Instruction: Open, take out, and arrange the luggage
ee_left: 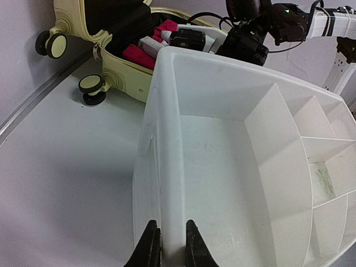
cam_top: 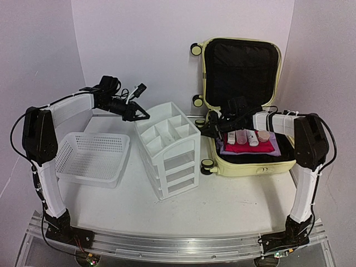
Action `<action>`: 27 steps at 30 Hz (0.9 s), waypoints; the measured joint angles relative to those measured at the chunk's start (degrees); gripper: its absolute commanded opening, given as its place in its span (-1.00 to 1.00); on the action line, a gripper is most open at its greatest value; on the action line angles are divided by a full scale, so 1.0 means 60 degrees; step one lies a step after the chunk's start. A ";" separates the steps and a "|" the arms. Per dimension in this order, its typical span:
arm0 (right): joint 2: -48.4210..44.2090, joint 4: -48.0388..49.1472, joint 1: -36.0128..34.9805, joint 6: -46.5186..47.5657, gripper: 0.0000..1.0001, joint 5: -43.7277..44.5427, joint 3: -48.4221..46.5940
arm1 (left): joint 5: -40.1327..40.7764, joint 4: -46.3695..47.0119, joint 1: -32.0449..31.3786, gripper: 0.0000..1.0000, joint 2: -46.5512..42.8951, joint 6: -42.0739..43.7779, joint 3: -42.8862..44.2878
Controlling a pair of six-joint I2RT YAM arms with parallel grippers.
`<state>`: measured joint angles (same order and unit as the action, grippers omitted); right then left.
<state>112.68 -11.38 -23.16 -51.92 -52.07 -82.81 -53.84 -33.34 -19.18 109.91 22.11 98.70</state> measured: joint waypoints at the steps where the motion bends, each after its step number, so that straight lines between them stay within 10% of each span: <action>1: 0.0087 0.0222 -0.0058 -0.0146 -1.00 -0.0160 0.0011 | -0.0029 0.0098 0.0000 -1.00 -0.0015 0.0000 -0.0051; 27: 0.0102 0.3799 -0.0353 -0.1931 -1.00 -0.1228 0.2036 | -0.0539 0.1457 -0.0007 -1.00 -0.0630 0.0007 -0.1326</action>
<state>113.30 11.42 -25.28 -63.51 -59.44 -70.59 -57.08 -24.60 -19.22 106.13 22.15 90.74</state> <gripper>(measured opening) 0.008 0.118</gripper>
